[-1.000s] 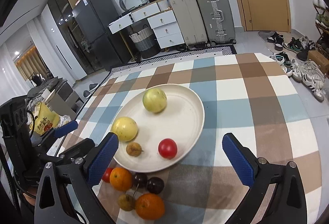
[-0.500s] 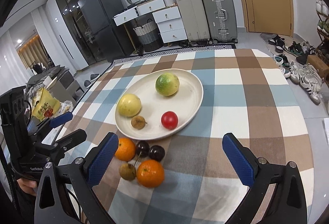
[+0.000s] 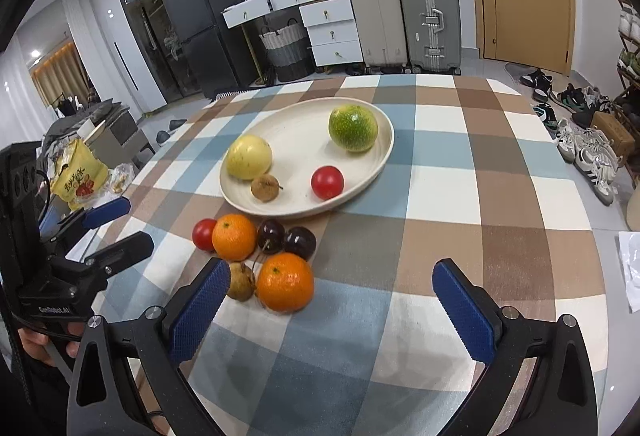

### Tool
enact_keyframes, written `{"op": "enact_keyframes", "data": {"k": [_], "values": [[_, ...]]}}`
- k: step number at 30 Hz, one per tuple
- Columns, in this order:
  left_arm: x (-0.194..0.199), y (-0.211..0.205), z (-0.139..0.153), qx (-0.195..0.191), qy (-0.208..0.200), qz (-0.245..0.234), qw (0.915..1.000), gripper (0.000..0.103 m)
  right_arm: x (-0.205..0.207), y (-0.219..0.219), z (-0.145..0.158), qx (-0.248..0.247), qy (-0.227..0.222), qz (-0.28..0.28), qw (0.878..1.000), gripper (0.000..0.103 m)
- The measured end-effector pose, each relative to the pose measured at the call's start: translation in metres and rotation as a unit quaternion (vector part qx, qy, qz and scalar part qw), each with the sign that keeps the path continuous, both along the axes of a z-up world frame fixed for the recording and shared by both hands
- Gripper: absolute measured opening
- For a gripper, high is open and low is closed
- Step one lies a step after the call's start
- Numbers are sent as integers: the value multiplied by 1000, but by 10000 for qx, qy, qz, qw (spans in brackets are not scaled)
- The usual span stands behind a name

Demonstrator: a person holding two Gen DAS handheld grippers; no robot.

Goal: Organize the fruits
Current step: 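Withdraw both tools from the plate toward the remaining fruits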

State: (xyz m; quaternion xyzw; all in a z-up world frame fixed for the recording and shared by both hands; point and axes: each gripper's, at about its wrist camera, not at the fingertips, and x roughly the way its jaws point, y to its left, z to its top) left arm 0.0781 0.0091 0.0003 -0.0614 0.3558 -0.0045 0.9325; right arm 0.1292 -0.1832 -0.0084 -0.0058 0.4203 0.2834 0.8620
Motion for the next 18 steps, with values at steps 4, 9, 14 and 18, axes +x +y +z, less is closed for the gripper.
{"op": "enact_keyframes", "data": {"k": [4,9,14,18], "values": [[1,-1,-4,-23,-60,19,10000,102,-3,5,-9,-186,-50,53,9998,103],[7,-4,-10,91,25,54,9999,102,-3,9,-17,-321,-17,108,9994,103],[10,-5,-17,123,22,4,9999,102,-1,12,-25,-348,40,126,9993,103],[11,-8,-20,149,-17,-12,9999,102,-1,15,-30,-408,78,200,9989,103]]}}
